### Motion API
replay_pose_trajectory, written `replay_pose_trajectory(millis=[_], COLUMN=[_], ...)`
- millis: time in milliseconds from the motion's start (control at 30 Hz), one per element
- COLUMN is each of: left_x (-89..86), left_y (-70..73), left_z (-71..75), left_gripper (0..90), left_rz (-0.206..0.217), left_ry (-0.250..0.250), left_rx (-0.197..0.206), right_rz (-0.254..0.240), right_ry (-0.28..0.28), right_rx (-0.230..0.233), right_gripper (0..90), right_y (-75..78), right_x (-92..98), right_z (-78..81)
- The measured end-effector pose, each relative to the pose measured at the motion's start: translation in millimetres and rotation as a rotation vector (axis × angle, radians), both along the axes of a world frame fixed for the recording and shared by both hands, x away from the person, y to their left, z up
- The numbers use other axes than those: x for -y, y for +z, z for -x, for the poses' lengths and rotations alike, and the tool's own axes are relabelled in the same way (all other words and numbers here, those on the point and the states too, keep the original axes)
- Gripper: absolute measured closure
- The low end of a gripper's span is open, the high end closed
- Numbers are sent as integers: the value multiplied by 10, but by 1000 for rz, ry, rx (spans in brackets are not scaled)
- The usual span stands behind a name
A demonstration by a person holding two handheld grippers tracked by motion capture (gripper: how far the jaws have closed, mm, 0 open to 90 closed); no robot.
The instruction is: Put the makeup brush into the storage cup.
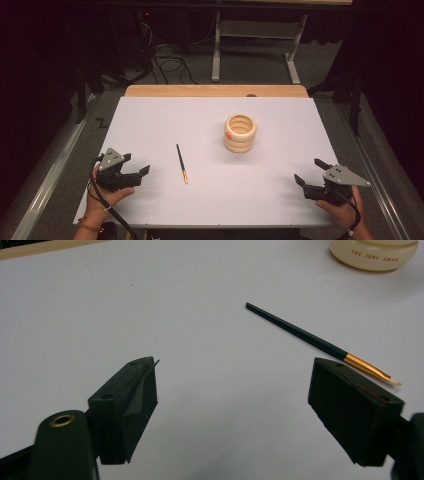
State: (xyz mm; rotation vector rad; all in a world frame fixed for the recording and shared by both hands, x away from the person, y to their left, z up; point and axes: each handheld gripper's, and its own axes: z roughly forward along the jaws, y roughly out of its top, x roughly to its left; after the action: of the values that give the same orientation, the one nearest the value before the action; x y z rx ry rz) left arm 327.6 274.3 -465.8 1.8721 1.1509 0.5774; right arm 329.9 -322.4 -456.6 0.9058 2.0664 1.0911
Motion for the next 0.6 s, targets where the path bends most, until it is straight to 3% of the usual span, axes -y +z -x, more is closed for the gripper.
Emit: replay_pose_trajectory(millis=[300, 600], left_x=[52, 90], left_y=[17, 26], left_z=[17, 34], left_gripper=[229, 221], left_rz=[18, 0], left_ry=[11, 3], left_rx=[-17, -20], right_rz=[-2, 2], right_ry=[-6, -8], right_rx=[6, 2], right_gripper=[164, 164], right_y=[19, 17], right_x=[19, 10], right_z=[21, 31])
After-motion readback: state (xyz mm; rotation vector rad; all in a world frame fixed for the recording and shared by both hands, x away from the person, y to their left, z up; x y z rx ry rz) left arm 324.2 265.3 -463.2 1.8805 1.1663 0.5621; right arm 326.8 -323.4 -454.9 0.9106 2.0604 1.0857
